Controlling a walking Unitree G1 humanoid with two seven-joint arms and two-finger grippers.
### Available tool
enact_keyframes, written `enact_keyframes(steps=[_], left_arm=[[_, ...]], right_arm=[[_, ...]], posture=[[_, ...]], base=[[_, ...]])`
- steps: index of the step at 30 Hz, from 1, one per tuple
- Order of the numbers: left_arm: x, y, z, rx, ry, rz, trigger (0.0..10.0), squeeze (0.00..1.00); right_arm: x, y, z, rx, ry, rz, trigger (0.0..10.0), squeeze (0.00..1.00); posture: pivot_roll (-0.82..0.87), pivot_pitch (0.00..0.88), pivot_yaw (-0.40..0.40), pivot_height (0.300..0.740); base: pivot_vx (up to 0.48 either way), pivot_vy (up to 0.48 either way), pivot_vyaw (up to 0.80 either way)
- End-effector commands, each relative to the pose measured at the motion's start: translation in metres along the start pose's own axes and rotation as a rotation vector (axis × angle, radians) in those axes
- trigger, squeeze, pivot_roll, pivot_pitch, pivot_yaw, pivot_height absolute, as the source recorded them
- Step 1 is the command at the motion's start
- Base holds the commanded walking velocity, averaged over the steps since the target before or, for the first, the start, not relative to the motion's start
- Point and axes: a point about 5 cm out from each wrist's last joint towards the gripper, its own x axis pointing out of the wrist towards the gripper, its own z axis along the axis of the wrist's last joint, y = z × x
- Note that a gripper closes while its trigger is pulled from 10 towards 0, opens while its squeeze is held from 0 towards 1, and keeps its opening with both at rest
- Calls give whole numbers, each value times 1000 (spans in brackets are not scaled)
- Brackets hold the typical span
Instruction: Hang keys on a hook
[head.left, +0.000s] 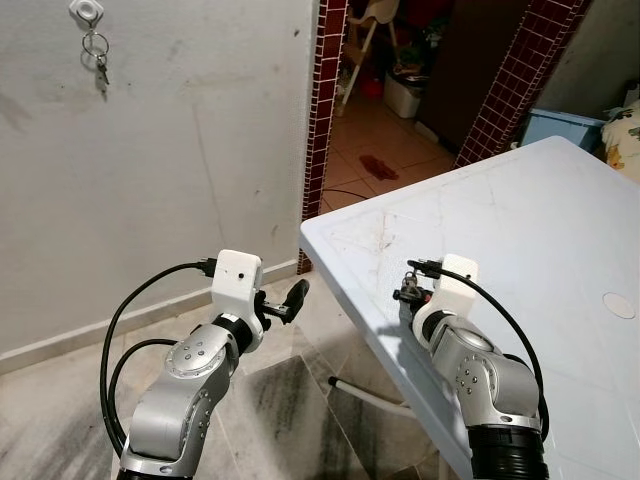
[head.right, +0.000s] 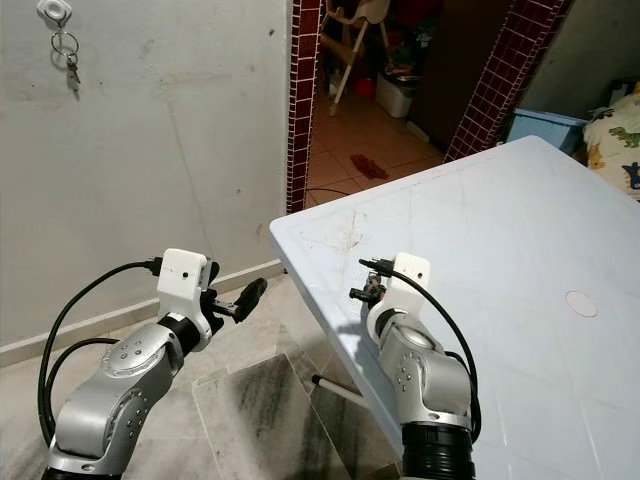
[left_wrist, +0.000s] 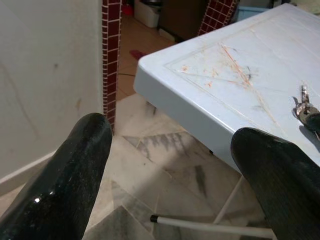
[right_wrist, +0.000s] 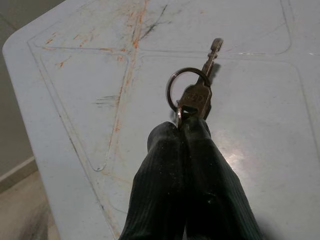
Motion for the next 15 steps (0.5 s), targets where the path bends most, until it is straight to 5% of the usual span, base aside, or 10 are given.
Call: enact_keyframes(steps=[1, 15], left_arm=[[2, 0, 1, 3, -6, 10, 10000, 0], [11, 2, 7, 5, -40, 11, 10000, 0]], right_arm=[[0, -8, -12, 4, 53, -26, 0, 0], [-5, -4, 18, -80, -124, 30, 0, 0]], posture=[[112, 69, -97, 740], [112, 22, -85, 740]], base=[[0, 0, 0], [0, 0, 0]])
